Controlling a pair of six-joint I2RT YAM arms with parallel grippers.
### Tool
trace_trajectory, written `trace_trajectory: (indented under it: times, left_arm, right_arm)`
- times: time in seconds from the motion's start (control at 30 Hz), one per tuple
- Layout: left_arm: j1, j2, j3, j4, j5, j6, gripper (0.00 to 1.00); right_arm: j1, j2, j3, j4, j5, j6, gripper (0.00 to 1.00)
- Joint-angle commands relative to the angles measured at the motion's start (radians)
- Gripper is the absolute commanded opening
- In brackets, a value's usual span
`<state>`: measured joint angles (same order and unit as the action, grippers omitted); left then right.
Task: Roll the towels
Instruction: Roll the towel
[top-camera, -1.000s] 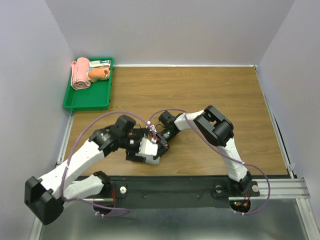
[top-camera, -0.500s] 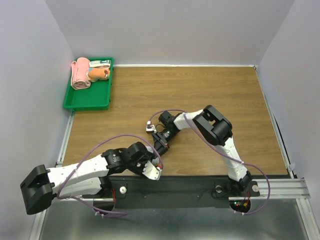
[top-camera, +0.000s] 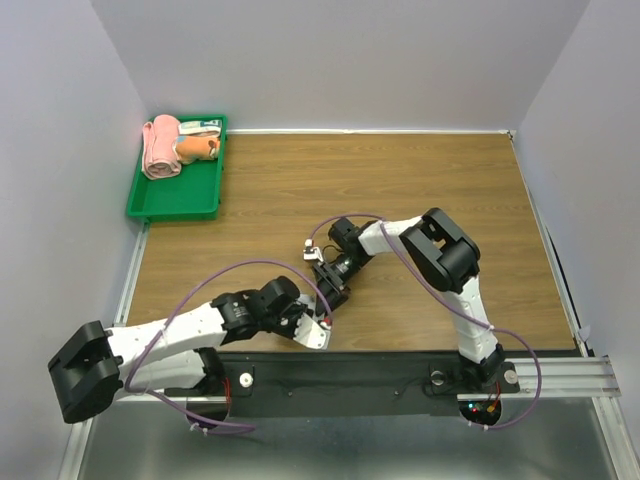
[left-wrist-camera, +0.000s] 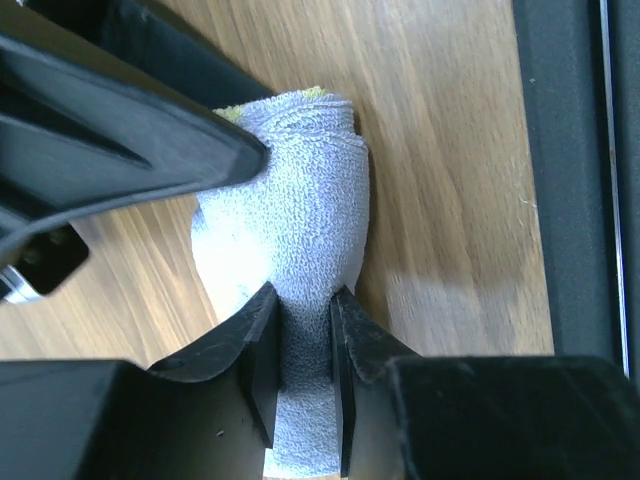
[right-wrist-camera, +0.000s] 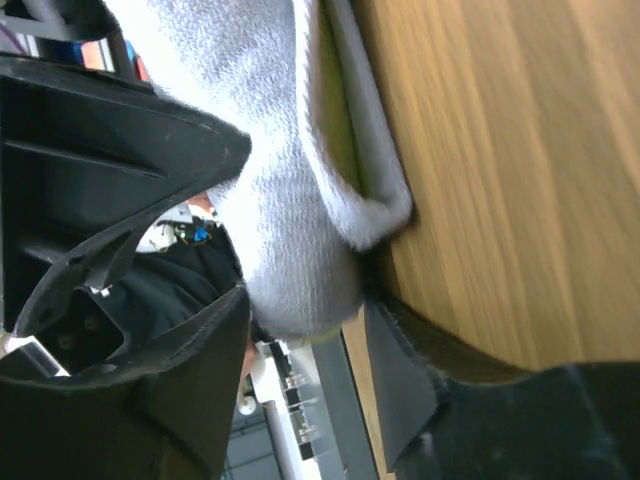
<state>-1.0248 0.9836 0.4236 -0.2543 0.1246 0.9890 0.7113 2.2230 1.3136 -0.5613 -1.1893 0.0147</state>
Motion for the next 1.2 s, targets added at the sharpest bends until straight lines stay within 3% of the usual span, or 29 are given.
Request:
trace_trajectory:
  times: [0.0,0.03,0.1,0.13,0.2,0.3,0.47,0.9,0.97,1.07,1.1,1.13,1.17]
  left_arm:
    - [0.044,0.075,0.035,-0.106,0.133,-0.021,0.08]
    - [0.075,0.102,0.058,-0.123,0.150,-0.015,0.07]
    - [0.104,0.128,0.081,-0.137,0.200,-0.009,0.06]
    - [0.138,0.153,0.107,-0.154,0.220,-0.007,0.06]
    - [0.164,0.179,0.135,-0.184,0.282,-0.009,0.06]
    - [0.201,0.219,0.181,-0.201,0.345,-0.021,0.06]
    - [0.261,0.271,0.234,-0.218,0.395,-0.033,0.06]
    - [0.365,0.380,0.310,-0.206,0.498,-0.092,0.06]
    - [0.368,0.395,0.320,-0.204,0.503,-0.102,0.06]
    - [0.374,0.402,0.331,-0.188,0.506,-0.124,0.10]
    - [0.379,0.402,0.336,-0.186,0.504,-0.128,0.12]
    - [0.379,0.402,0.339,-0.181,0.498,-0.139,0.14]
    - [0.379,0.399,0.346,-0.174,0.485,-0.145,0.24]
  right_arm:
    - [-0.044,0.007,-0.042,-0.054,0.272,-0.093,0.62]
    - [-0.047,0.003,-0.043,-0.061,0.275,-0.102,0.70]
    - [-0.056,-0.002,-0.045,-0.078,0.273,-0.107,0.73]
    - [-0.059,-0.008,-0.045,-0.081,0.263,-0.107,0.84]
    - [-0.059,-0.014,-0.042,-0.086,0.247,-0.096,0.86]
    - [-0.059,0.006,-0.010,-0.086,0.209,-0.076,0.86]
    - [-0.058,0.066,0.055,-0.086,0.172,-0.036,0.77]
    - [-0.061,0.013,0.009,0.041,0.230,0.044,0.74]
    - [-0.061,0.021,0.015,0.052,0.227,0.059,0.68]
    - [-0.059,0.055,0.027,0.061,0.234,0.073,0.44]
    - [-0.059,0.072,0.027,0.064,0.234,0.076,0.35]
    - [-0.059,0.081,0.027,0.066,0.234,0.083,0.18]
    - [-0.061,0.090,0.027,0.067,0.220,0.087,0.10]
